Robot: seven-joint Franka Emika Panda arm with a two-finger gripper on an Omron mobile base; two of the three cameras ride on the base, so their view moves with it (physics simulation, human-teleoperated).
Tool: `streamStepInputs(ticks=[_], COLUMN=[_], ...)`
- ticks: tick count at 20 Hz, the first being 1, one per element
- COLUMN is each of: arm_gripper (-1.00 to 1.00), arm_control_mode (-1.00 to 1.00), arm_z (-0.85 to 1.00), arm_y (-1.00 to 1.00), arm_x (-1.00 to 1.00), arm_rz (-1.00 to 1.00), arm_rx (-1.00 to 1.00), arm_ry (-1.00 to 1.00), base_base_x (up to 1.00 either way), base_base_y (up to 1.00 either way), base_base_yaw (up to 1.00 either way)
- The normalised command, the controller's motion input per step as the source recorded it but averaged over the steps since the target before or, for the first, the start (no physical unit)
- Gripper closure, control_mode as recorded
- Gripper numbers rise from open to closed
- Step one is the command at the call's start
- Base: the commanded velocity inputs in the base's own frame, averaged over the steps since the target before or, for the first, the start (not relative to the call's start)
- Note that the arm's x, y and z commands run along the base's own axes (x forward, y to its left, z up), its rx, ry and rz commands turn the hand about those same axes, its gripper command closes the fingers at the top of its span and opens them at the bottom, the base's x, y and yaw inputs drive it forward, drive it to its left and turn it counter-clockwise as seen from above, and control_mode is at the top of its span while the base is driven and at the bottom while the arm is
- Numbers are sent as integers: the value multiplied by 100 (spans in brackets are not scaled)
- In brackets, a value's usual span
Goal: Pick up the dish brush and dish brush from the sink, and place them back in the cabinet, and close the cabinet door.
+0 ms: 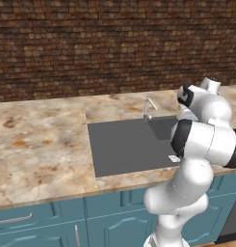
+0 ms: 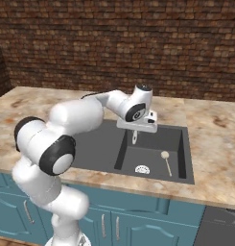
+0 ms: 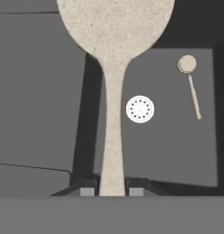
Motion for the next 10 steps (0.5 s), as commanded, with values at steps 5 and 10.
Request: streamStepInputs(ticks=[5, 10], arm_gripper=[100, 100], arm_control_mode=[-100, -100], arm_z=[32, 41], arm_y=[49, 45], arm_x=[-43, -46], arm_rz=[0, 0], arm_rx=[-3, -3], arm_ry=[-1, 0], base_base_x=[0, 0], base_base_y=[0, 0], base_base_yaw=[0, 0])
